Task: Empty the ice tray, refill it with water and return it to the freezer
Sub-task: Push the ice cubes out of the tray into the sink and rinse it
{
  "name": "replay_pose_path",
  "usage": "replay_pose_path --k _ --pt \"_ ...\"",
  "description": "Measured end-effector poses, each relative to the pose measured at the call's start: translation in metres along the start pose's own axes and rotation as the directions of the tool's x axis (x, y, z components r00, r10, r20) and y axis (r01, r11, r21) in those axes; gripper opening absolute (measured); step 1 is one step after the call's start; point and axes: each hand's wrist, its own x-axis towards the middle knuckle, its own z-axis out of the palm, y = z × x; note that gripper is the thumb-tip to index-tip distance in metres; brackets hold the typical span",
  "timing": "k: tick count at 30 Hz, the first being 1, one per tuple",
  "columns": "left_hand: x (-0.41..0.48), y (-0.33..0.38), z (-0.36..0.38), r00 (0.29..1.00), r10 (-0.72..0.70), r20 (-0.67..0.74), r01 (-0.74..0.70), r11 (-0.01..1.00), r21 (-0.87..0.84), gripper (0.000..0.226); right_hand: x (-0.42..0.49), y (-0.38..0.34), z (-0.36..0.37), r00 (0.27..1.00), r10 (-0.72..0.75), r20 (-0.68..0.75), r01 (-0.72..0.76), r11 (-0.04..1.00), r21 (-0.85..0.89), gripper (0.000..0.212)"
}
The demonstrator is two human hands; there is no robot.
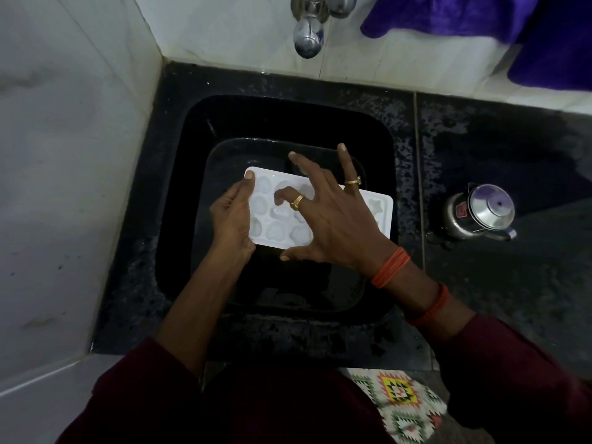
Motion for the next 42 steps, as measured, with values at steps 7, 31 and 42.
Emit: replay_pose_path --k 7,31,42 --pt "0.005 -0.001 0.001 1.0 -0.023 -0.013 0.023 1.0 -0.015 0.021 -0.003 -0.003 0.009 0.998 -0.058 -0.033 0.058 0.998 -0.009 0.065" --pt "0.004 0.0 0.001 0.999 -0.039 -0.035 0.039 0.999 -0.017 0.028 -0.003 -0.003 0.011 0.996 -0.092 0.003 0.092 0.991 -0.1 0.069" --pt "0.002 -0.001 0.001 0.999 -0.01 -0.03 0.011 0.999 0.035 0.034 -0.002 -0.002 0.01 0.993 -0.104 -0.064 0.095 0.988 -0.125 0.054"
